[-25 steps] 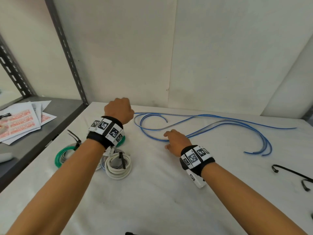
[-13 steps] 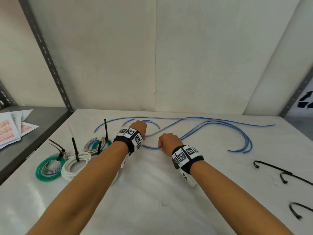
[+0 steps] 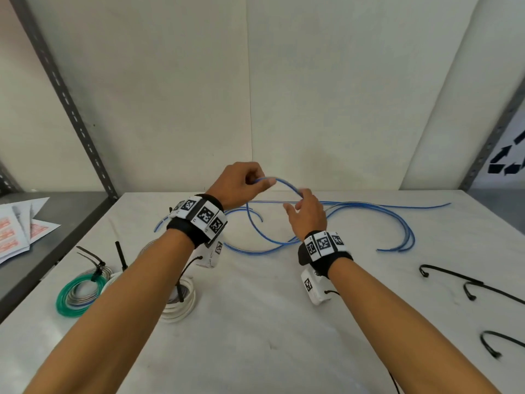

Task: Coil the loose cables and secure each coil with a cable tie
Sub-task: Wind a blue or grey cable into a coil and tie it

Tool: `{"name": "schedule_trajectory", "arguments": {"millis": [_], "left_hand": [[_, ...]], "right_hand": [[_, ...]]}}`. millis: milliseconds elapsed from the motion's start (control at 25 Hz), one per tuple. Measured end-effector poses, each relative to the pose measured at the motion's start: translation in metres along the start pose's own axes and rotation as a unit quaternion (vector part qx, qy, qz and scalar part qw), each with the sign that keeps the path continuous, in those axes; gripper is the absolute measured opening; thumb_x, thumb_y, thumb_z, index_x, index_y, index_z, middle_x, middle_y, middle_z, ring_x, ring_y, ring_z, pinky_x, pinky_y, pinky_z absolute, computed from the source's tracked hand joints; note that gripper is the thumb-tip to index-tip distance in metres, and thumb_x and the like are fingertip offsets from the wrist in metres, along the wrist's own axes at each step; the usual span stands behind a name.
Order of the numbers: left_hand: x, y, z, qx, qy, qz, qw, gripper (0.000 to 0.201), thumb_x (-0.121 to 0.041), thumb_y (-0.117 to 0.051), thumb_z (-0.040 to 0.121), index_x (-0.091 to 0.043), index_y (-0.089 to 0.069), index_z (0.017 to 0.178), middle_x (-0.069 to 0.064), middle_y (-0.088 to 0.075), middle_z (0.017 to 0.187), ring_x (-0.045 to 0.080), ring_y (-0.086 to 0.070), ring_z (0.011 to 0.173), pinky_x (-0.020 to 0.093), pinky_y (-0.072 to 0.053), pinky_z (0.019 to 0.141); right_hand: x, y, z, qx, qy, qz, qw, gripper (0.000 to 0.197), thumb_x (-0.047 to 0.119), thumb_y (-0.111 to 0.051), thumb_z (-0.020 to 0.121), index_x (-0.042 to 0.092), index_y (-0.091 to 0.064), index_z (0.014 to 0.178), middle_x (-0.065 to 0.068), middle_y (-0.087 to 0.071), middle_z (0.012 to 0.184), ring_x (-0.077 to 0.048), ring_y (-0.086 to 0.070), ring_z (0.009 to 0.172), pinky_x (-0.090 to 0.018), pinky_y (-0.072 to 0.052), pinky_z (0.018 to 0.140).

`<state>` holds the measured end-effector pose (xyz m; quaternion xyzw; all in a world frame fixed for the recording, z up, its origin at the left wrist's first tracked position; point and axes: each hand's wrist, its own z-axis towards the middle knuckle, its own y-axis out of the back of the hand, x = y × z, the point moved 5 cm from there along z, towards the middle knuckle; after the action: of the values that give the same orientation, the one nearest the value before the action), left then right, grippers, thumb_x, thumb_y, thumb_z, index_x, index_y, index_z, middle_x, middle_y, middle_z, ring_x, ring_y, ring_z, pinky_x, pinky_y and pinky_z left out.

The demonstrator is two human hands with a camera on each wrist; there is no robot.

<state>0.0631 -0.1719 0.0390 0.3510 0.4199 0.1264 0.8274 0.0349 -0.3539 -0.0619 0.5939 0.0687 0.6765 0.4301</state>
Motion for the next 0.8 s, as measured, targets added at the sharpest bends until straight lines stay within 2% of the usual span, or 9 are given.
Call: {"name": "schedule_trajectory", "arguments": {"millis": [40, 120, 200, 280, 400, 520, 640, 720, 800], "left_hand": [[-0.004, 0.002, 0.001, -0.026, 0.001, -0.038, 0.999, 0.031, -0.040, -0.071, 0.092, -0.018, -0.060, 0.073, -0.005, -0.053, 0.062, 0.009, -0.045, 0.057, 0.021, -0.038, 0.057], [-0.005, 0.011, 0.002, -0.098, 0.021, -0.143, 0.985, 0.033, -0.037, -0.068, 0.095, -0.016, -0.058, 0.072, -0.002, -0.049, 0.062, 0.013, -0.045, 0.056, 0.028, -0.043, 0.056], [0.002, 0.024, 0.001, -0.177, 0.058, -0.250, 0.950, 0.035, -0.033, -0.065, 0.098, -0.014, -0.054, 0.071, 0.002, -0.046, 0.062, 0.016, -0.044, 0.054, 0.028, -0.044, 0.051], [0.011, 0.031, -0.001, -0.227, 0.097, -0.332, 0.910, 0.036, -0.030, -0.063, 0.099, -0.013, -0.052, 0.071, 0.003, -0.046, 0.063, 0.014, -0.043, 0.052, 0.026, -0.045, 0.050], [0.020, 0.024, -0.004, -0.232, 0.131, -0.413, 0.871, 0.029, -0.027, -0.060, 0.101, -0.012, -0.056, 0.076, 0.002, -0.048, 0.069, 0.012, -0.045, 0.055, 0.024, -0.050, 0.054], [0.020, 0.011, -0.008, -0.214, 0.145, -0.453, 0.853, 0.021, -0.023, -0.057, 0.103, -0.010, -0.063, 0.088, 0.002, -0.053, 0.075, 0.011, -0.048, 0.060, 0.023, -0.054, 0.058], [0.017, 0.004, -0.014, -0.212, 0.141, -0.459, 0.851, 0.019, -0.022, -0.055, 0.104, -0.010, -0.064, 0.092, 0.002, -0.055, 0.075, 0.011, -0.048, 0.061, 0.023, -0.054, 0.060], [0.015, 0.002, -0.017, -0.220, 0.139, -0.464, 0.847, 0.018, -0.024, -0.055, 0.104, -0.011, -0.062, 0.093, 0.003, -0.058, 0.072, 0.013, -0.049, 0.059, 0.024, -0.054, 0.060], [0.013, -0.001, -0.021, -0.227, 0.135, -0.471, 0.842, 0.019, -0.026, -0.054, 0.104, -0.012, -0.060, 0.094, 0.003, -0.059, 0.069, 0.013, -0.049, 0.056, 0.024, -0.053, 0.059]], "right_hand": [[-0.004, 0.001, 0.001, -0.003, -0.005, -0.008, 1.000, 0.041, 0.033, -0.064, 0.096, 0.018, -0.051, 0.133, -0.005, -0.065, 0.106, -0.027, -0.062, 0.104, -0.036, -0.045, 0.080], [-0.020, 0.003, 0.004, 0.001, -0.034, -0.023, 0.999, 0.033, 0.034, -0.059, 0.099, 0.015, -0.056, 0.127, -0.010, -0.067, 0.110, -0.033, -0.062, 0.108, -0.037, -0.046, 0.081], [-0.039, 0.004, 0.011, 0.028, -0.057, -0.038, 0.997, 0.030, 0.034, -0.057, 0.100, 0.014, -0.061, 0.122, -0.013, -0.068, 0.115, -0.035, -0.061, 0.111, -0.034, -0.044, 0.081], [-0.051, 0.009, 0.016, 0.029, -0.051, -0.034, 0.998, 0.024, 0.031, -0.058, 0.100, 0.014, -0.066, 0.115, -0.015, -0.067, 0.115, -0.034, -0.062, 0.106, -0.030, -0.039, 0.077], [-0.045, 0.018, 0.018, -0.044, -0.005, 0.033, 0.998, 0.020, 0.024, -0.054, 0.102, 0.009, -0.065, 0.110, -0.015, -0.066, 0.110, -0.035, -0.063, 0.100, -0.030, -0.041, 0.077], [-0.023, 0.032, 0.015, -0.121, 0.024, 0.145, 0.982, 0.020, 0.025, -0.047, 0.104, 0.010, -0.059, 0.103, -0.005, -0.071, 0.087, -0.031, -0.068, 0.081, -0.041, -0.054, 0.077], [0.002, 0.059, 0.020, -0.171, 0.044, 0.232, 0.957, 0.019, 0.019, -0.041, 0.106, 0.010, -0.057, 0.101, 0.002, -0.067, 0.069, -0.018, -0.061, 0.057, -0.030, -0.051, 0.060], [0.015, 0.075, 0.022, -0.169, 0.040, 0.295, 0.940, 0.022, 0.013, -0.039, 0.106, 0.007, -0.060, 0.102, 0.001, -0.064, 0.065, -0.011, -0.054, 0.048, -0.025, -0.046, 0.052], [0.021, 0.082, 0.024, -0.151, 0.026, 0.357, 0.921, 0.025, 0.014, -0.038, 0.107, 0.006, -0.061, 0.103, -0.004, -0.065, 0.068, -0.009, -0.053, 0.046, -0.023, -0.045, 0.051]]}}
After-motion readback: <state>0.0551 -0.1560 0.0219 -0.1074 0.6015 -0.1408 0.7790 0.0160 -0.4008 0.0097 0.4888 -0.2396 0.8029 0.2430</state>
